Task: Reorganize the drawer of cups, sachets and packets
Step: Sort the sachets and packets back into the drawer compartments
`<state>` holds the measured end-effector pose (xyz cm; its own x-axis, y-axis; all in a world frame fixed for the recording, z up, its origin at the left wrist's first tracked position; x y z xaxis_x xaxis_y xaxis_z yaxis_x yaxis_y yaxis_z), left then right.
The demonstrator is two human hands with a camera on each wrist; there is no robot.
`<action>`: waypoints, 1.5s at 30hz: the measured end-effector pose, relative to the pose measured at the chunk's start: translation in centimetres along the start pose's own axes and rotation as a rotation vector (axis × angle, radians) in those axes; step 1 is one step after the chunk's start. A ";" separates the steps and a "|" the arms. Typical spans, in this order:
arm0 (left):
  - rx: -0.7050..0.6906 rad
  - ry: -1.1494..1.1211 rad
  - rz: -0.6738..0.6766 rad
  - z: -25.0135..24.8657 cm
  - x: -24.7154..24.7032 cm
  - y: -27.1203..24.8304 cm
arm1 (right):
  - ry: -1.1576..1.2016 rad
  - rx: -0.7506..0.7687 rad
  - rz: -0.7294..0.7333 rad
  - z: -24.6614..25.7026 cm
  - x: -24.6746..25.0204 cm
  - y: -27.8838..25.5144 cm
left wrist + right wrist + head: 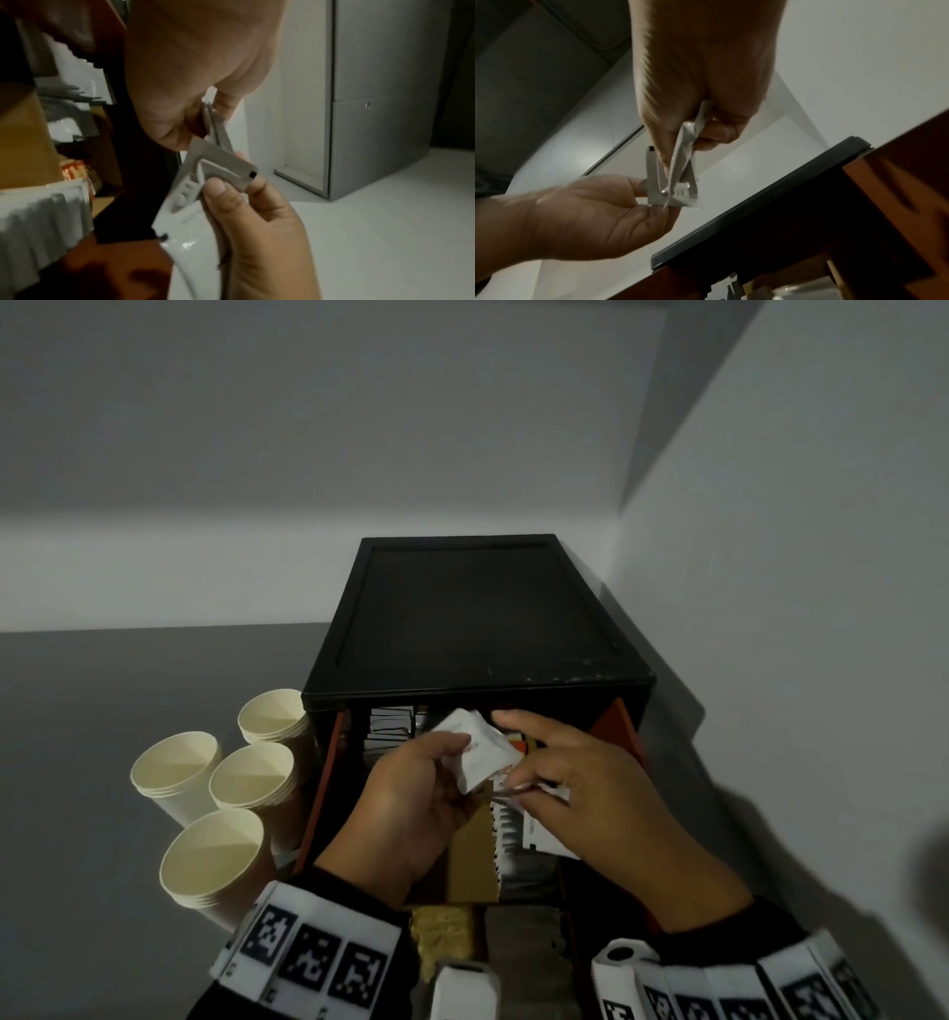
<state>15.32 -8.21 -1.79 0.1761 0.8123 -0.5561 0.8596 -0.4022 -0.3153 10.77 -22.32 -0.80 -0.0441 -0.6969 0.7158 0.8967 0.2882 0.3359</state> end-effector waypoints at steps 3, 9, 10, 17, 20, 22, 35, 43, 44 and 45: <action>0.092 0.047 0.046 -0.1 -0.1 -0.1 | 0.071 0.073 -0.069 0.0 0.0 0.1; 0.052 0.063 0.012 -0.3 0.4 -0.3 | 0.415 -0.090 -0.123 1.6 2.1 0.1; 0.019 0.091 0.012 -0.3 0.5 -0.2 | 0.449 -0.138 -0.099 1.7 2.5 0.3; 0.036 0.280 0.253 0.1 -0.7 -1.1 | 0.406 -0.370 -0.038 0.6 2.3 1.2; -0.001 0.309 0.318 0.4 -0.7 -1.4 | 0.393 -0.377 -0.101 0.5 2.1 1.1; -0.008 0.286 0.314 0.5 -0.6 -1.3 | 0.369 -0.412 -0.137 0.3 2.1 1.0; -0.195 0.217 -0.043 0.9 -1.5 -1.2 | -0.085 -0.307 -0.244 1.3 2.1 0.4; -0.067 0.027 0.121 1.3 -1.7 -1.3 | -0.440 -0.063 -0.156 3.9 0.4 0.7; -0.038 0.000 0.136 1.2 -1.5 -1.3 | -0.458 -0.007 -0.140 3.9 0.2 0.5; -0.017 -0.016 0.149 1.1 -1.3 -1.3 | -0.464 0.060 -0.132 3.9 0.1 0.4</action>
<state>13.47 -9.18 -1.50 0.2950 0.7372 -0.6079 0.8324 -0.5106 -0.2154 9.36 -19.71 1.77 -0.3597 -0.3672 0.8578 0.8440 0.2638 0.4669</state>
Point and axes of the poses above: each hand's wrist, its own y-axis towards the middle knuckle, its own x-axis out of the back of the hand, z = x × y, the point moved 2 cm from there along y, towards the middle knuckle, and after that the axes turned 9 degrees about z, right-handed, at the moved point
